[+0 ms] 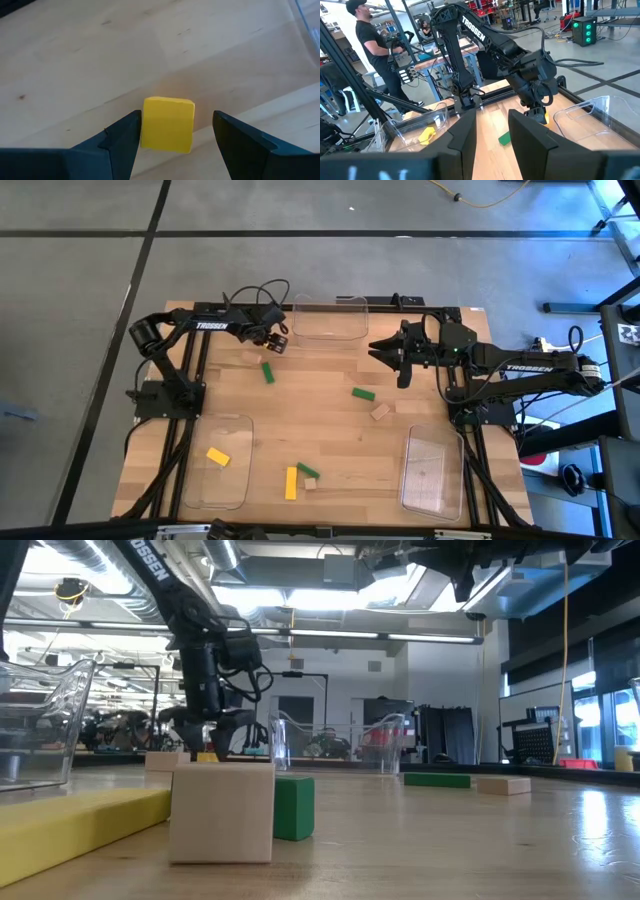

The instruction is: Sort & place blocks by color

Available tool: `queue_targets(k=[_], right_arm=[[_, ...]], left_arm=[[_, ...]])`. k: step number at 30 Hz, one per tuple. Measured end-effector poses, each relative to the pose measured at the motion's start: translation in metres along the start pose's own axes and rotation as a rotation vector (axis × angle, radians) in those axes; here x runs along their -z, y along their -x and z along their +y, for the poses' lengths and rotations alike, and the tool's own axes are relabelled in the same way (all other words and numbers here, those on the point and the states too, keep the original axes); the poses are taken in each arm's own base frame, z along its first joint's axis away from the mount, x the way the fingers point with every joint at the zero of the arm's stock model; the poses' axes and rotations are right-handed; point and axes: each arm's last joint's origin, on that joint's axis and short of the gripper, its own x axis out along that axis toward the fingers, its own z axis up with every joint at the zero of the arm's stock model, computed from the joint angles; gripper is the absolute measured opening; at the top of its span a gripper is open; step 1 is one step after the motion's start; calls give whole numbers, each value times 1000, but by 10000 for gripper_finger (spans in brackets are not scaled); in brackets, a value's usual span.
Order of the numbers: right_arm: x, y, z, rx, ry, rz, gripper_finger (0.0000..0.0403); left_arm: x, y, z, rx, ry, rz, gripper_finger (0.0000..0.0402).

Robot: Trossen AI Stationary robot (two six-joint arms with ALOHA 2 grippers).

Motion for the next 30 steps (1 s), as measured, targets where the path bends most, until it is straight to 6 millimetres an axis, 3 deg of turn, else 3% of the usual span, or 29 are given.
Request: queue_targets(k=[7, 17, 21, 26, 30], right_arm=[[0, 0, 0, 0, 0, 0, 116], [0, 0, 0, 0, 0, 0, 117], [0, 0, 0, 0, 0, 0, 116], [0, 0, 0, 1, 0, 0, 116], [1, -1, 0, 3, 0, 6, 117]], left_arm=[[-1, 0, 1, -6, 2, -10, 234], [0, 0, 2, -11, -49, -1, 132], [-1, 5, 2, 38, -77, 13, 122], [-10, 47, 10, 116, -118, -109, 122], [-15, 100, 22, 190, -144, -298, 123]])
